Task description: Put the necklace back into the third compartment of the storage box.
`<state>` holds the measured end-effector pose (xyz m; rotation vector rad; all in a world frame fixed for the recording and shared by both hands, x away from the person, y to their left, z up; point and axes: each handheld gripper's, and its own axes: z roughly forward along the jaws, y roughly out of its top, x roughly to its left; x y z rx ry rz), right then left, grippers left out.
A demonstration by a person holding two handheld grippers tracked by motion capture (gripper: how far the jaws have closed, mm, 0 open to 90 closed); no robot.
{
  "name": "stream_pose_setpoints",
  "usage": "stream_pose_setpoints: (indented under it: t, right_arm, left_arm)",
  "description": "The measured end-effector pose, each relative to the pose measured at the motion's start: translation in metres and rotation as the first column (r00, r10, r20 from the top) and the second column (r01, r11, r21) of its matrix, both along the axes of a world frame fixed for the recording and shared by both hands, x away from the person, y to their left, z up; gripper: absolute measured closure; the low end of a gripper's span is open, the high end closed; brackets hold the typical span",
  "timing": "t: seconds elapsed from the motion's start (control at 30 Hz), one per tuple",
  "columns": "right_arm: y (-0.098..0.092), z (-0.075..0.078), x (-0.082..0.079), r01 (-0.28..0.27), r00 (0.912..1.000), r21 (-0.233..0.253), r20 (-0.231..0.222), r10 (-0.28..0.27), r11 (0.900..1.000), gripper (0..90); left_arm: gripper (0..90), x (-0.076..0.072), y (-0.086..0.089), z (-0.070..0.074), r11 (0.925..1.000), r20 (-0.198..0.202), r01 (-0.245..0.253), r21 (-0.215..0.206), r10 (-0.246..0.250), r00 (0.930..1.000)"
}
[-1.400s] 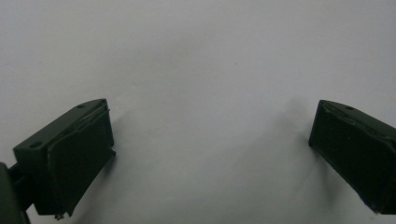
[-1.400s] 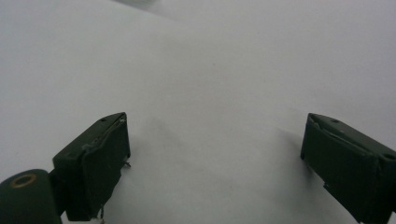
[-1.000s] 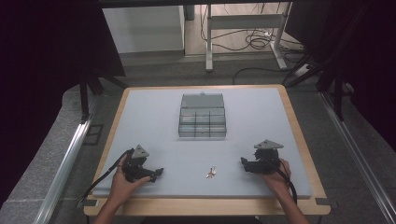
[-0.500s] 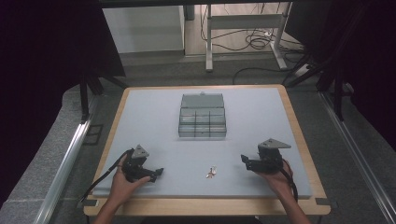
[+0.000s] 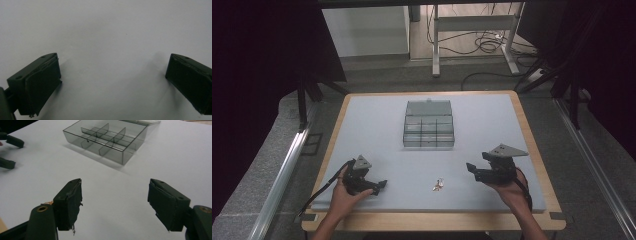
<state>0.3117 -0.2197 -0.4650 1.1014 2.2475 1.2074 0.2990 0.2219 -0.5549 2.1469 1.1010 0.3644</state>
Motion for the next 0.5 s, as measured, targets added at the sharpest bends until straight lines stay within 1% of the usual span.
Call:
stream_pose_setpoints:
  t: [0.03,0.07,0.2,0.3,0.37,0.4,0.5]
  right_arm:
    - [0.0,0.0,0.0,0.0,1.0,0.0,0.0,0.0,1.0,27.4]
    - [0.003,0.002,-0.002,-0.015,0.9999,-0.002,-0.005,0.015,1.0,28.2]
    - [0.007,0.006,-0.004,-0.032,0.9995,-0.005,-0.001,0.032,0.999,29.1]
    - [0.014,0.009,-0.007,-0.066,0.9978,0.0,0.0,0.066,0.998,30.4]
    - [0.016,0.01,-0.007,-0.075,0.9972,0.005,-0.003,0.075,0.997,30.8]
    - [0.02,0.01,-0.008,-0.095,0.9954,0.006,-0.007,0.095,0.995,32.0]
    - [0.026,0.01,-0.01,-0.117,0.9931,-0.001,-0.01,0.117,0.993,33.6]
  left_arm:
    - [0.0,0.0,0.0,0.0,1.0,0.0,0.0,0.0,0.0,1.0]
    - [0.0,0.0,0.0,0.0,1.0,0.0,0.0,0.0,0.0,1.0]
    - [0.0,0.0,0.0,0.0,1.0,0.0,0.0,-0.001,0.0,1.0]
    - [0.0,0.0,0.0,0.0,1.0,-0.001,0.0,0.0,0.0,1.0]
    - [0.0,0.0,0.0,0.0,1.0,-0.001,0.0,0.0,0.0,1.0]
    - [0.0,0.0,0.0,0.0,1.0,-0.001,0.0,0.0,0.0,1.0]
    - [0.0,0.0,0.0,0.0,1.0,-0.001,0.0,0.0,0.0,1.0]
